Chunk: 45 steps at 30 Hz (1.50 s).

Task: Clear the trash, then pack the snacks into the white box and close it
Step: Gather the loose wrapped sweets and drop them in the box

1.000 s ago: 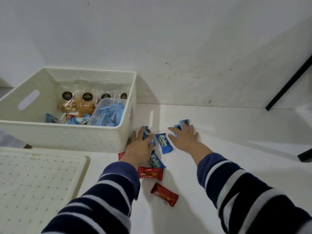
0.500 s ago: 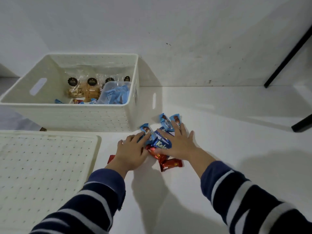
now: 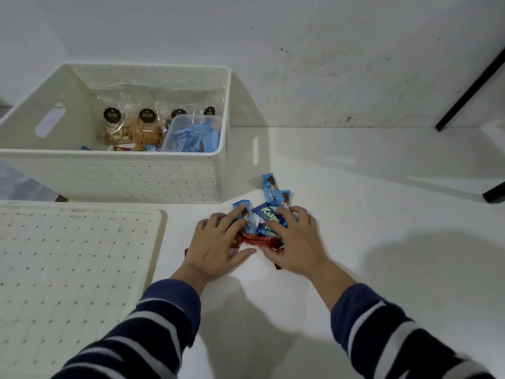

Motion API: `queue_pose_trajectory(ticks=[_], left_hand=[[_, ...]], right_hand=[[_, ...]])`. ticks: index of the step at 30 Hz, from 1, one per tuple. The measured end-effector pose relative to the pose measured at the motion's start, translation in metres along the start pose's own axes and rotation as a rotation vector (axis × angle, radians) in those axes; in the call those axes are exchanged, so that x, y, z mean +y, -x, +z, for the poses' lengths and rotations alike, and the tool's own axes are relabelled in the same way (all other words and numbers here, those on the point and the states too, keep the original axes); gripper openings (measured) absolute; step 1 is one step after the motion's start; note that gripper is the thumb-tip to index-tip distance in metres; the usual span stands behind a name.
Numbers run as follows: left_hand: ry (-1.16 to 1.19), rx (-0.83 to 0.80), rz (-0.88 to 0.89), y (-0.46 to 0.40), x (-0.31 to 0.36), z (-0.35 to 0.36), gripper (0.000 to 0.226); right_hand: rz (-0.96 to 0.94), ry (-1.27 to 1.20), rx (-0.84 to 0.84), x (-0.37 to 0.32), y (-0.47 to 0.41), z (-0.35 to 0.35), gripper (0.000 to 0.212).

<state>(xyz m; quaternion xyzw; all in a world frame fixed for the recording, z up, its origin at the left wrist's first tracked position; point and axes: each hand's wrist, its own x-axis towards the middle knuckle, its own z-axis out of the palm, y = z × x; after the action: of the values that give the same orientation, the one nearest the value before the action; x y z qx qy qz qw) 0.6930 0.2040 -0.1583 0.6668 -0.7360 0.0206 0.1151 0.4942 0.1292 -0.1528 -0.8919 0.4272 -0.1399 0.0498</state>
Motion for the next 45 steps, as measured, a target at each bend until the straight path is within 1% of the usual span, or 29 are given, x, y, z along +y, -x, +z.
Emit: queue_pose_trajectory(ticks=[4, 8, 11, 13, 15, 18, 22, 27, 30, 33, 36, 39, 41, 45], left_hand=[[0.012, 0.044, -0.013, -0.011, 0.003, 0.004, 0.055], [-0.027, 0.052, 0.044, -0.019, 0.002, 0.008, 0.045], [-0.02, 0.066, 0.086, -0.017, 0.0, 0.011, 0.038], [0.003, 0.064, 0.083, -0.015, 0.0, 0.011, 0.034], [0.014, 0.063, 0.067, -0.012, 0.0, 0.01, 0.033], [0.043, 0.072, -0.018, -0.01, 0.002, 0.006, 0.029], [0.122, 0.086, -0.122, -0.009, 0.006, 0.0, 0.036], [0.199, 0.147, -0.308, -0.007, 0.014, -0.011, 0.048], [0.245, 0.188, -0.379, -0.008, 0.019, -0.02, 0.049], [0.226, 0.162, -0.34, -0.009, 0.025, -0.025, 0.046], [0.116, 0.099, -0.206, -0.007, 0.034, -0.016, 0.041], [0.013, 0.046, -0.088, -0.007, 0.042, -0.003, 0.035], [-0.027, 0.032, -0.039, -0.008, 0.044, 0.002, 0.033], [-0.069, -0.02, 0.021, -0.005, 0.045, -0.001, 0.047]], right_hand=[[-0.058, 0.047, -0.043, 0.011, -0.005, -0.002, 0.044], [-0.12, 0.048, -0.073, 0.022, -0.009, -0.006, 0.041], [-0.119, 0.061, -0.065, 0.034, -0.004, -0.005, 0.039], [-0.104, 0.069, -0.052, 0.04, 0.001, -0.007, 0.042], [-0.106, 0.065, -0.053, 0.043, 0.005, -0.01, 0.05], [-0.099, 0.061, -0.042, 0.045, 0.008, -0.015, 0.061], [-0.073, 0.037, -0.004, 0.043, 0.008, -0.022, 0.066], [-0.025, -0.044, 0.083, 0.038, 0.002, -0.034, 0.062], [0.056, -0.099, 0.115, 0.038, -0.006, -0.042, 0.051], [0.201, -0.087, 0.072, 0.04, -0.02, -0.051, 0.033], [0.347, -0.037, 0.023, 0.047, -0.034, -0.05, 0.026], [0.419, -0.001, -0.062, 0.05, -0.046, -0.044, 0.028], [0.441, 0.004, -0.129, 0.049, -0.051, -0.036, 0.034], [0.473, 0.001, -0.203, 0.047, -0.05, -0.022, 0.046]])
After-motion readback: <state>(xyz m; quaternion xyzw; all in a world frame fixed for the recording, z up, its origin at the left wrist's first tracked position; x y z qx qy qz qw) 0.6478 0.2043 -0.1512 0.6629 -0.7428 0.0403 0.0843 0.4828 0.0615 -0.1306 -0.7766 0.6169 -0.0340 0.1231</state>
